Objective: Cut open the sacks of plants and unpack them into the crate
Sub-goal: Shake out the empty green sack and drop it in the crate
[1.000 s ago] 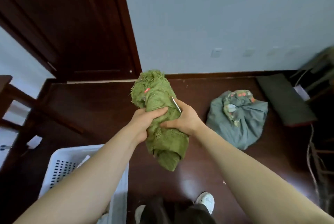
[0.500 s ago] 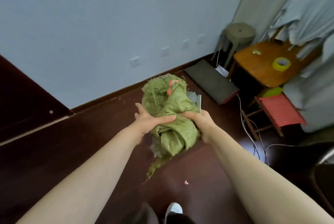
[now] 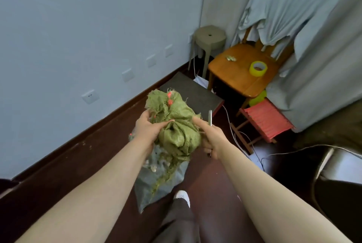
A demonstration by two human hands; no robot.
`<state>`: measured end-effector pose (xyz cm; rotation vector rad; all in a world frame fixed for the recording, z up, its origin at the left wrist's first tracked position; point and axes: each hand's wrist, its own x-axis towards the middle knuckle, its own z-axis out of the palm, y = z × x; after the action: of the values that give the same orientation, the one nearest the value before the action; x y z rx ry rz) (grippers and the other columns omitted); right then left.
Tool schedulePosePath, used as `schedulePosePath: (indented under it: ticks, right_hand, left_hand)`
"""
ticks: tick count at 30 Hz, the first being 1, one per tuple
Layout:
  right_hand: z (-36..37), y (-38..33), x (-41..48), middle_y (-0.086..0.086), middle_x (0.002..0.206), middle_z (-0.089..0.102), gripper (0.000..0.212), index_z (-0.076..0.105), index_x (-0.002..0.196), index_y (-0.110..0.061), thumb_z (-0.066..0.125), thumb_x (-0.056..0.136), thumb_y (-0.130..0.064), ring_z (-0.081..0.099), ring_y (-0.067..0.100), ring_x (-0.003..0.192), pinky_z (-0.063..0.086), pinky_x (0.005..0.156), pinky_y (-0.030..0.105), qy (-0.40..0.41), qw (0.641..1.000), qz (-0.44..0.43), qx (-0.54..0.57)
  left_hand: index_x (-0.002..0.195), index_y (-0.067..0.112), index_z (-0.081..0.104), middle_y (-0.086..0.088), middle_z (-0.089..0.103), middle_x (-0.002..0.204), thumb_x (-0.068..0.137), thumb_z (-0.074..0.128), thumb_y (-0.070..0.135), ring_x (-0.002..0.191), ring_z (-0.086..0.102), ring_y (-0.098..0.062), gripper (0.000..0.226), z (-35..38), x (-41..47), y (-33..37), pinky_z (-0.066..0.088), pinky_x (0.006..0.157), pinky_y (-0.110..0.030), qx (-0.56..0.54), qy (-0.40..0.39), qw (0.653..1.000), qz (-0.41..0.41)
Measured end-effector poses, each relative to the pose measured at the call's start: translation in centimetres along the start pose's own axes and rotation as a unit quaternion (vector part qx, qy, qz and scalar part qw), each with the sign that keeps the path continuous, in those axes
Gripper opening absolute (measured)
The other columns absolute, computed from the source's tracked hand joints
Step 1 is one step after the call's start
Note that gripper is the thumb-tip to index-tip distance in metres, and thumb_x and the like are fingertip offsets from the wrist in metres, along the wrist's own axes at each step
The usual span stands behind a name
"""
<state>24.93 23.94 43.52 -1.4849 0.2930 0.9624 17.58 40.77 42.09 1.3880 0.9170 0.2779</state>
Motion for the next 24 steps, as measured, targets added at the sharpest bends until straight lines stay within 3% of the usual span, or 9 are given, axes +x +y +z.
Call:
schedulePosePath:
  ticks: [6,11,14,17,20,22,24]
  right_hand:
    - [-2.1,-7.1,7.3,-0.007,0.054,0.047,0.040,0.066,0.109,-0.024,0.076,0.075,-0.042,0.022,0.005,0.033,0.013,0.035,0.016,0.023,0.999,-0.017,0.027]
    - [-4.2,-12.6,12.9,-0.010,0.047,0.049,0.052,0.060,0.123,-0.022,0.078,0.076,-0.033,0.023,0.005,0.033,0.015,0.034,0.016,0.036,0.999,-0.022,0.030]
    - [-5.4,-16.9,16.9,-0.011,0.044,0.050,0.050,0.059,0.125,-0.015,0.077,0.079,-0.027,0.027,0.005,0.029,0.018,0.032,0.016,0.037,0.999,-0.019,0.031]
    - [-6.8,-21.2,21.0,-0.006,0.046,0.051,0.036,0.056,0.124,-0.007,0.065,0.089,-0.011,0.038,0.000,0.023,0.027,0.026,0.012,0.038,0.997,-0.019,0.059]
    - [-8.8,-25.5,26.2,-0.007,0.041,0.051,0.034,0.055,0.127,-0.004,0.056,0.093,-0.002,0.040,-0.002,0.023,0.029,0.027,0.010,0.036,0.998,-0.020,0.046]
    - [-10.1,-28.1,29.8,-0.004,0.048,0.059,0.030,0.058,0.123,-0.005,0.055,0.093,-0.001,0.049,-0.001,0.031,0.037,0.031,0.012,0.033,0.999,-0.018,0.034]
    - [-11.1,-30.7,33.2,0.005,0.075,0.066,0.030,0.061,0.121,-0.006,0.057,0.092,-0.001,0.064,0.008,0.058,0.054,0.048,0.018,0.034,0.999,-0.023,0.003]
  left_hand:
    - [0.120,0.015,0.058,-0.003,0.065,0.114,0.060,0.089,0.017,0.104,0.063,-0.020,0.067,6.4,10.5,3.7,0.052,0.093,-0.040,0.003,0.040,0.999,0.020]
    - [0.118,0.016,0.059,-0.002,0.066,0.113,0.059,0.089,0.018,0.102,0.063,-0.019,0.066,12.4,17.2,5.7,0.052,0.091,-0.038,0.008,0.046,0.999,0.021]
    - [0.125,0.015,0.056,-0.002,0.066,0.115,0.054,0.092,0.027,0.103,0.064,-0.019,0.080,15.6,21.5,6.6,0.052,0.092,-0.039,-0.014,0.054,0.998,0.004]
    - [0.125,0.021,0.054,0.001,0.067,0.113,0.036,0.091,0.046,0.100,0.066,-0.019,0.099,19.3,25.4,7.9,0.054,0.088,-0.041,-0.032,0.039,0.999,-0.018]
    - [0.130,0.024,0.048,-0.001,0.066,0.118,0.036,0.092,0.052,0.102,0.066,-0.020,0.107,23.4,29.3,9.8,0.054,0.088,-0.044,-0.063,-0.011,0.997,-0.054]
    - [0.135,0.030,0.037,-0.001,0.060,0.125,0.037,0.094,0.050,0.107,0.064,-0.022,0.115,26.0,31.5,11.4,0.053,0.088,-0.049,-0.085,-0.062,0.989,-0.103]
    - [0.135,0.038,0.027,0.003,0.056,0.125,0.037,0.093,0.045,0.110,0.060,-0.022,0.118,28.2,33.6,12.3,0.053,0.088,-0.052,-0.089,-0.091,0.982,-0.138]
